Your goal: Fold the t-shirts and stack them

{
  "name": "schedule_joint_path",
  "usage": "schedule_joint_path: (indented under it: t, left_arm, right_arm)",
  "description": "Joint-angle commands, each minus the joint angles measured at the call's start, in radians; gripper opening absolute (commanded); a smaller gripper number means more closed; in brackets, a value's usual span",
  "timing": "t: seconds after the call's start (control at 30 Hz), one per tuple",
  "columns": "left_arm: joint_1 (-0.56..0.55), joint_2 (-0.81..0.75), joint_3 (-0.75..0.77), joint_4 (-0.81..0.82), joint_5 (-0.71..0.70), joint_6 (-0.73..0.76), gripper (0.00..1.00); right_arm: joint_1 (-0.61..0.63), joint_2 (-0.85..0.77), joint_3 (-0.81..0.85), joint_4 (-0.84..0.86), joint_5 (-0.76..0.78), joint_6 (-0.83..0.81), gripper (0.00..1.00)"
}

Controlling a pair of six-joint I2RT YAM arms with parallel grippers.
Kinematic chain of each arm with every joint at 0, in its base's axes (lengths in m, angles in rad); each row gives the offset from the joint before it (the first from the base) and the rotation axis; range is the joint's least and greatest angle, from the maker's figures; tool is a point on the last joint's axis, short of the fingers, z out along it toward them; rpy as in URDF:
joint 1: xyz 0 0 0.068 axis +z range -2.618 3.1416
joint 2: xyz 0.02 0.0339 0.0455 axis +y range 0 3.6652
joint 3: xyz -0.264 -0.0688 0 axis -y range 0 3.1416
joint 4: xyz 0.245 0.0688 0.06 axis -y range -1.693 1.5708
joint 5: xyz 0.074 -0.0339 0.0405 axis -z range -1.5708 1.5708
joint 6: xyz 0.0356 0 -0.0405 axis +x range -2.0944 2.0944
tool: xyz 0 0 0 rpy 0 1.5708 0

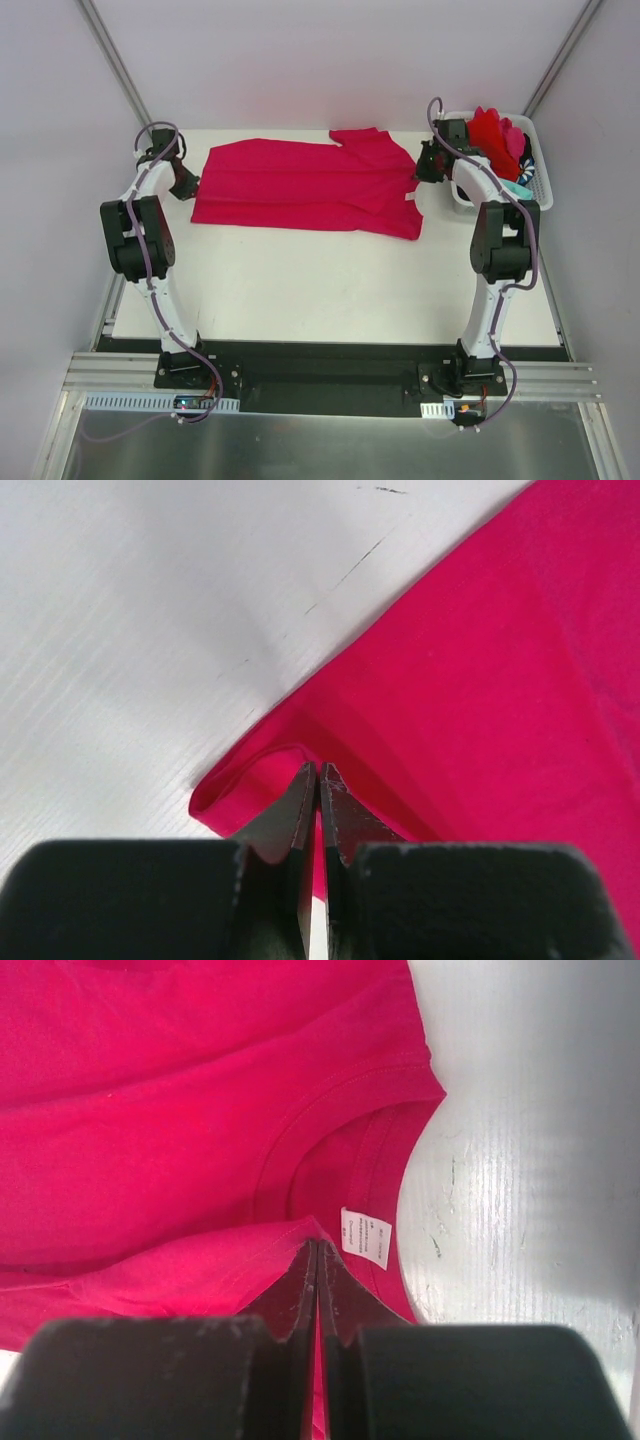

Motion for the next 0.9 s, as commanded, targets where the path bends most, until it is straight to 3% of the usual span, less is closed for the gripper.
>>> schedule_joint_path:
  t: [0.0, 0.03, 0.07, 0.1, 0.17, 0.2, 0.3, 0.43, 0.57, 0.7, 0.87]
  left_arm:
    - [0.011, 0.023, 0.057, -0.024, -0.026, 0.020, 0.01]
    - [0.011, 0.028, 0.068, -0.025, -0.020, 0.025, 0.09]
    - [0.011, 0.027, 0.072, -0.027, -0.010, 0.036, 0.30]
    - [0.013, 0.019, 0.076, -0.027, -0.002, 0.042, 0.48]
    - [0.013, 0.001, 0.094, -0.034, 0.018, 0.059, 0.98]
    - [0.011, -0.027, 0.102, -0.036, 0.023, 0.065, 0.99]
    - [0.013, -0.108, 0.128, -0.056, 0.052, 0.099, 0.99]
    - [0.011, -0.275, 0.030, -0.071, 0.111, 0.094, 0.99]
    - [0.011, -0.421, -0.150, -0.068, 0.138, 0.051, 0.99]
    - [0.013, -0.478, -0.277, -0.071, 0.155, 0.057, 0.99]
    - [0.043, -0.478, -0.317, -0.067, 0.193, 0.079, 0.99]
  right_arm:
    - [-0.006, 0.021, 0.067, -0.001, -0.043, -0.025, 0.00]
    - [-0.006, 0.025, 0.076, -0.010, -0.068, -0.028, 0.06]
    - [-0.004, 0.033, 0.088, -0.020, -0.084, -0.026, 0.20]
    - [-0.004, 0.033, 0.122, -0.042, -0.122, -0.028, 0.60]
    - [-0.003, 0.018, 0.162, -0.065, -0.171, -0.055, 0.90]
    - [-0.003, 0.010, 0.201, -0.112, -0.217, -0.063, 0.96]
    - [0.006, -0.065, 0.229, -0.198, -0.315, -0.071, 0.96]
    - [0.062, -0.263, -0.021, -0.209, -0.339, 0.000, 0.96]
    - [0.193, -0.396, -0.321, -0.065, -0.354, 0.161, 0.96]
    - [0.333, -0.364, -0.387, -0.036, -0.189, 0.259, 0.96]
    - [0.310, -0.364, -0.407, -0.057, -0.063, 0.308, 0.99]
